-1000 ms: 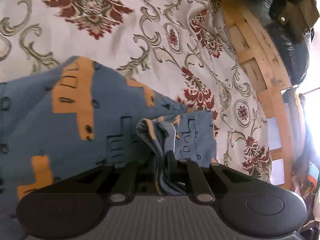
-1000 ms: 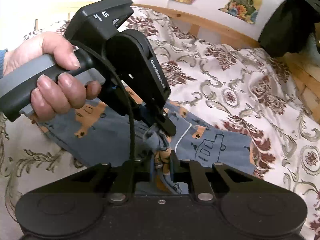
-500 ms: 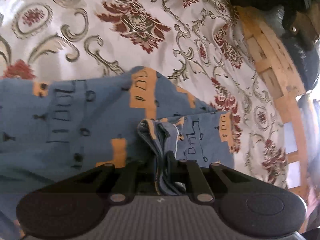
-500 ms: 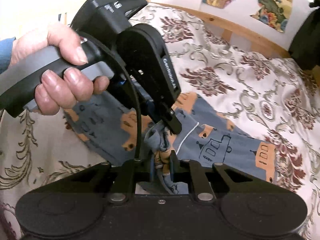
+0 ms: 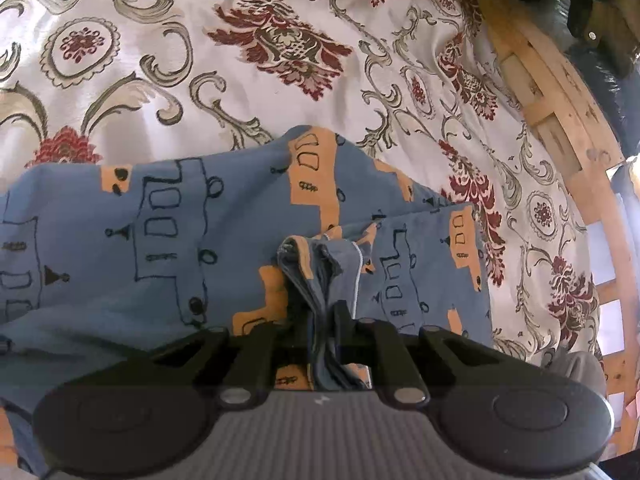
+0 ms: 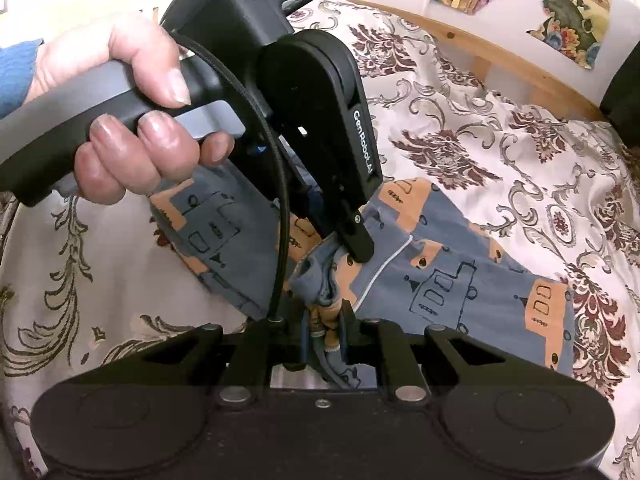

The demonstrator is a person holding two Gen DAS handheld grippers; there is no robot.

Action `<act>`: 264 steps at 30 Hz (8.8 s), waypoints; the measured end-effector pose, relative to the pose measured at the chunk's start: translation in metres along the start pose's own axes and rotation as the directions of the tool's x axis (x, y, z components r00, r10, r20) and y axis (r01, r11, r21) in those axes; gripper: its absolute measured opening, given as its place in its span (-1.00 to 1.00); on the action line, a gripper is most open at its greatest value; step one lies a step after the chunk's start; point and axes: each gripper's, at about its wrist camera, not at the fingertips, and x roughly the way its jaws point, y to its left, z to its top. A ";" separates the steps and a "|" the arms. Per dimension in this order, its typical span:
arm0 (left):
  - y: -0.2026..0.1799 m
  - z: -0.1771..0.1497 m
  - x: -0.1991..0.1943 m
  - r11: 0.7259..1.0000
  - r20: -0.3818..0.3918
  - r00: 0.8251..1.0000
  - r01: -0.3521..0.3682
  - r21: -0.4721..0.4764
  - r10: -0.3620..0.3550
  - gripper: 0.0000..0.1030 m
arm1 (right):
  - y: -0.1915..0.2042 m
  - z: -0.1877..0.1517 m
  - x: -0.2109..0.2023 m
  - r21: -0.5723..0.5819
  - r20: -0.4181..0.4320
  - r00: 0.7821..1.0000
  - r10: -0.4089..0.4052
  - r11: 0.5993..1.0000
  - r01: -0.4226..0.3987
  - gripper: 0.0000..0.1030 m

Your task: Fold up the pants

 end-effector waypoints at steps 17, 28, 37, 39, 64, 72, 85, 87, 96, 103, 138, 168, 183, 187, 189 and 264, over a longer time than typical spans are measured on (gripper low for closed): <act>-0.028 -0.032 -0.057 0.984 0.208 0.971 -0.142 0.109 0.117 0.09 | -0.057 -0.006 -0.056 0.006 0.088 0.994 -0.061 0.998 0.061 0.66; -0.052 -0.058 0.001 0.966 0.163 0.984 -0.113 0.231 0.076 0.05 | -0.164 -0.017 0.032 0.034 0.047 0.999 0.001 0.999 -0.002 -0.24; -0.003 -0.100 -0.084 0.947 0.226 0.940 -0.195 -0.256 0.255 0.76 | -0.186 -0.018 -0.001 0.209 0.103 0.988 -0.114 0.974 0.090 0.49; 0.006 -0.126 -0.108 0.915 0.351 0.875 -0.211 -0.343 0.333 0.86 | -0.165 -0.011 -0.013 0.195 0.145 0.985 -0.091 0.979 0.062 0.67; 0.056 -0.130 -0.113 0.762 0.476 0.689 -0.173 -0.624 0.547 -0.80 | -0.004 -0.011 0.029 -0.119 0.209 0.974 -0.085 0.987 0.112 0.68; 0.056 -0.117 -0.106 0.754 0.424 0.686 -0.283 -0.593 0.591 -0.75 | -0.006 -0.013 0.033 -0.102 0.200 0.977 -0.072 0.990 0.094 0.69; 0.051 -0.114 -0.093 0.793 0.428 0.708 -0.311 -0.524 0.561 0.55 | -0.009 -0.012 0.035 -0.087 0.197 0.978 -0.062 0.993 0.081 0.69; 0.055 -0.114 -0.093 0.801 0.455 0.711 -0.259 -0.540 0.536 0.69 | -0.009 -0.012 0.036 -0.084 0.197 0.978 -0.060 0.993 0.078 0.69; 0.076 -0.123 -0.101 0.788 0.558 0.671 -0.063 -0.613 0.488 0.69 | -0.013 -0.011 0.037 -0.053 0.191 0.981 -0.041 0.997 0.052 0.69; 0.089 -0.136 -0.106 0.710 0.521 0.658 -0.030 -0.704 0.544 -0.30 | -0.014 -0.011 0.036 -0.036 0.189 0.981 -0.033 0.999 0.040 0.69; -0.093 -0.116 -0.092 0.780 0.682 0.506 -0.607 -0.153 0.528 -0.68 | -0.138 0.004 -0.038 0.162 0.226 0.971 0.078 0.980 -0.116 0.73; -0.260 -0.134 0.064 0.516 0.605 0.627 -0.769 0.377 0.491 -0.68 | -0.266 -0.046 -0.008 0.746 0.349 0.822 0.451 0.398 -0.535 -0.23; -0.274 -0.134 0.071 0.512 0.621 0.612 -0.779 0.363 0.490 -0.67 | -0.277 -0.049 -0.021 0.739 0.258 0.896 0.362 0.524 -0.425 -0.79; -0.278 -0.136 0.076 0.497 0.624 0.608 -0.783 0.373 0.491 -0.67 | -0.288 -0.060 -0.019 0.770 0.309 0.864 0.398 0.428 -0.473 -0.02; -0.280 -0.138 0.079 0.478 0.632 0.603 -0.789 0.385 0.487 -0.67 | -0.287 -0.058 -0.016 0.775 0.301 0.862 0.408 0.422 -0.470 -0.02; -0.074 -0.101 0.005 0.888 0.300 0.836 -0.442 -0.127 0.459 1.00 | -0.167 -0.070 -0.015 0.133 -0.013 0.951 -0.308 0.943 0.306 0.99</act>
